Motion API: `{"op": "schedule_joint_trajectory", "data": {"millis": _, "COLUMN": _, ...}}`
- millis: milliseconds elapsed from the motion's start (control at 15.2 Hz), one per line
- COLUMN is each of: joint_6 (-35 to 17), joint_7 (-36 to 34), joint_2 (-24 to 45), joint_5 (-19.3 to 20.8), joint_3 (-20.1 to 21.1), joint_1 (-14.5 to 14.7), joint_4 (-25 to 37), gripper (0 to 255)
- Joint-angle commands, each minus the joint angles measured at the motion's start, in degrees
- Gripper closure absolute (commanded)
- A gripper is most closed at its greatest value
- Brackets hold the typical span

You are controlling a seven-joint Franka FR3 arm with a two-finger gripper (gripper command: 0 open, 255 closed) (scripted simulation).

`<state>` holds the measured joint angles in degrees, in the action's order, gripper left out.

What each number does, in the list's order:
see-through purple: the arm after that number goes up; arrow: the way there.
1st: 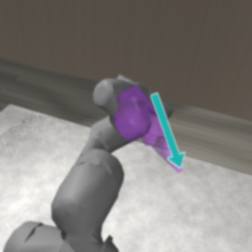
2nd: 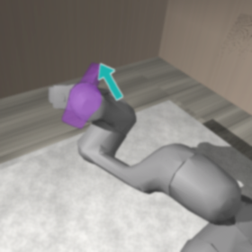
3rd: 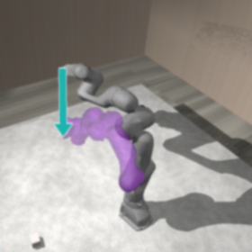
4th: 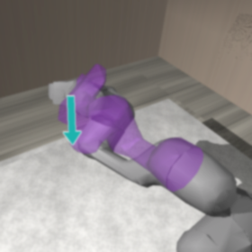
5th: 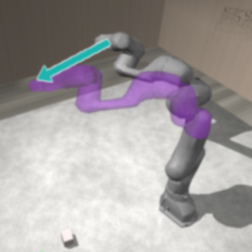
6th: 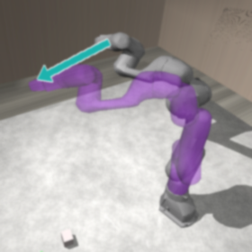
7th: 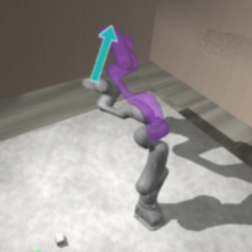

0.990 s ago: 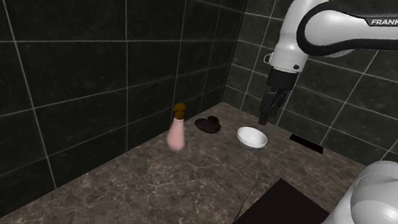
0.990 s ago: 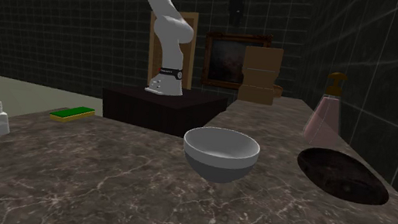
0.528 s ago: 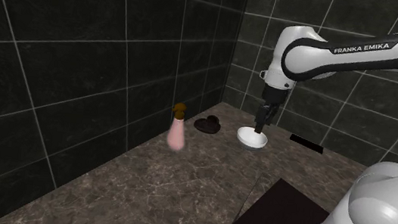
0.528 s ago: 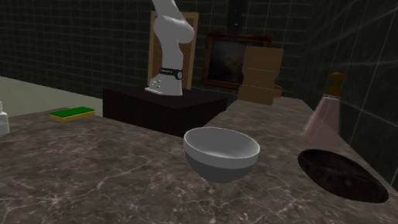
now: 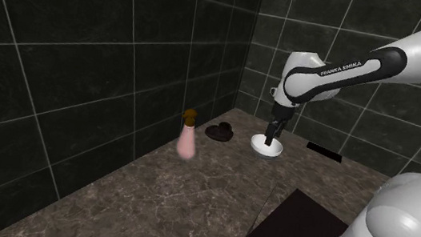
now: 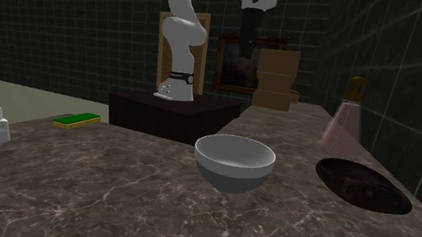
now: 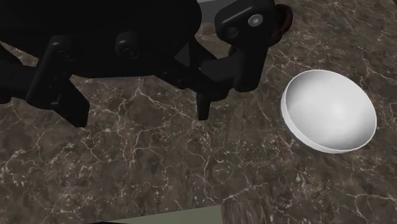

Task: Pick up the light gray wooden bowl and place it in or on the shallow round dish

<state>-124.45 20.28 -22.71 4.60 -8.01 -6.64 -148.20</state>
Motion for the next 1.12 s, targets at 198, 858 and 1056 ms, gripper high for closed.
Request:
{"op": "schedule_joint_trajectory", "data": {"millis": 198, "joint_6": -9.9, "joint_7": 4.0, "joint_2": 9.8, "joint_5": 1.1, "joint_3": -3.1, "joint_1": -1.5, "joint_4": 1.5, "gripper": 0}}
{"op": "schedule_joint_trajectory", "data": {"millis": 858, "joint_6": -24.3, "joint_7": 14.8, "joint_2": 31.4, "joint_5": -3.5, "joint_3": -7.0, "joint_1": -4.8, "joint_4": 11.2, "gripper": 0}}
{"op": "schedule_joint_trajectory", "data": {"millis": 1056, "joint_6": -27.2, "joint_7": 18.4, "joint_2": 37.9, "joint_5": -6.1, "joint_3": -6.7, "joint_1": -6.7, "joint_4": 15.5, "gripper": 0}}
